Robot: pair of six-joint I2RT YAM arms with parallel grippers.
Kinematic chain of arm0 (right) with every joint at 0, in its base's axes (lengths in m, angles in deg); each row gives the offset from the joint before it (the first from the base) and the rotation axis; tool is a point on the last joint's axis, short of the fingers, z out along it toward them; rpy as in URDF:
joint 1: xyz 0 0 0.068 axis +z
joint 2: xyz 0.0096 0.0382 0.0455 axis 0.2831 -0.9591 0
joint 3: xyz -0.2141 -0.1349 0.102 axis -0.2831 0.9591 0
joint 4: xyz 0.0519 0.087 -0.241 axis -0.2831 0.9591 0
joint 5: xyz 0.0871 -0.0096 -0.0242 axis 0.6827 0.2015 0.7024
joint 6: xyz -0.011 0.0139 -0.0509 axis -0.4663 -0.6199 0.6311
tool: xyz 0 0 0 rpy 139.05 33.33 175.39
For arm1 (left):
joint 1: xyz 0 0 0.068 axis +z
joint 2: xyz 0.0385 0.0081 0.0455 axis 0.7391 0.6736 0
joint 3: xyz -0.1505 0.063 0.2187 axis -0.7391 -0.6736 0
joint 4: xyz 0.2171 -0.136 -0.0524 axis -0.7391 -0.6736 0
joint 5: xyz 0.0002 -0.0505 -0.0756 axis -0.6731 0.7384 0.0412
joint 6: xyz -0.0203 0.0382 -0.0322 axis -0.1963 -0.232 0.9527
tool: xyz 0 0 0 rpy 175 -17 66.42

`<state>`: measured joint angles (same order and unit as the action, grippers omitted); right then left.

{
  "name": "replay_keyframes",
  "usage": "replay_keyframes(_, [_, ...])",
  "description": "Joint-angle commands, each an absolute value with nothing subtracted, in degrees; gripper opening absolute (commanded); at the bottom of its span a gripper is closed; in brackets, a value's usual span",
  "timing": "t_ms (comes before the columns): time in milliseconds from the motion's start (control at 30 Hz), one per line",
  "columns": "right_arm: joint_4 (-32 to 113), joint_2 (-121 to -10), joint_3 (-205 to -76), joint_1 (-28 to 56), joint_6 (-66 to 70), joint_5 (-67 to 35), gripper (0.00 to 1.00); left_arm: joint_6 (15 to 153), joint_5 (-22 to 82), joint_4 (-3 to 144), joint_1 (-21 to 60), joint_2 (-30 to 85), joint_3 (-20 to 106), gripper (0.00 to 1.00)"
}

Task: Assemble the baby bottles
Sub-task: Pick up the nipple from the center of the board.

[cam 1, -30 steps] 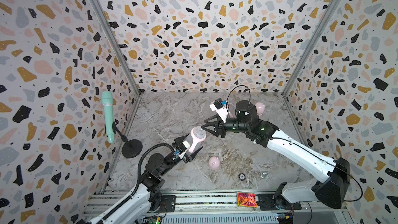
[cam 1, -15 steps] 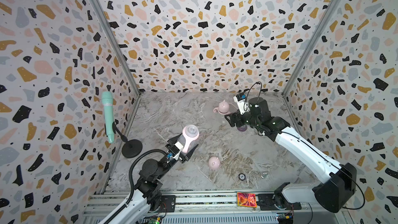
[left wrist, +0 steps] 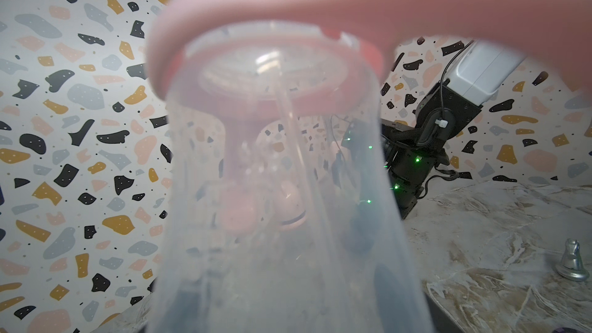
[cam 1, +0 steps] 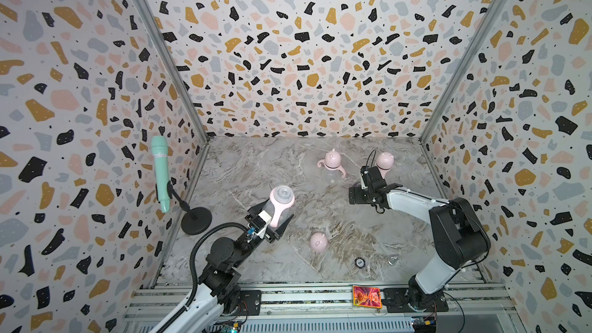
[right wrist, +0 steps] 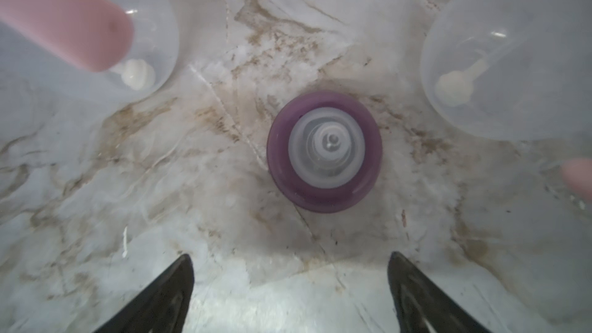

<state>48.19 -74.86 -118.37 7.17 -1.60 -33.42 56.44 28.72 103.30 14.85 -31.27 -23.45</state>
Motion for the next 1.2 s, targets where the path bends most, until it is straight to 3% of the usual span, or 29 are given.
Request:
replay_keyframes(0, [43.9,-76.9,-120.8,7.0,-4.7,-36.2,0.95,56.0,28.0,104.8,14.8,-32.1,-22.8,0.36])
replay_keyframes(300, [42.1,-81.6,-122.6,6.5,-6.7,-39.1,0.93,55.1,27.8,104.2,14.8,-32.0,-22.7,0.36])
replay_keyframes(767, [41.9,-86.8,-124.8,6.2,-6.4,-40.5,0.81,54.3,27.5,103.9,14.8,-31.2,-22.4,0.36])
replay_keyframes(900, [41.4,-86.4,-124.1,6.3,-6.0,-40.5,0.73,54.3,27.3,103.8,14.8,-31.2,-22.4,0.36])
replay_keyframes(1167, [41.9,-80.7,-121.9,9.1,-2.4,-42.7,0.47,54.6,27.4,103.8,14.8,-30.3,-21.8,0.36])
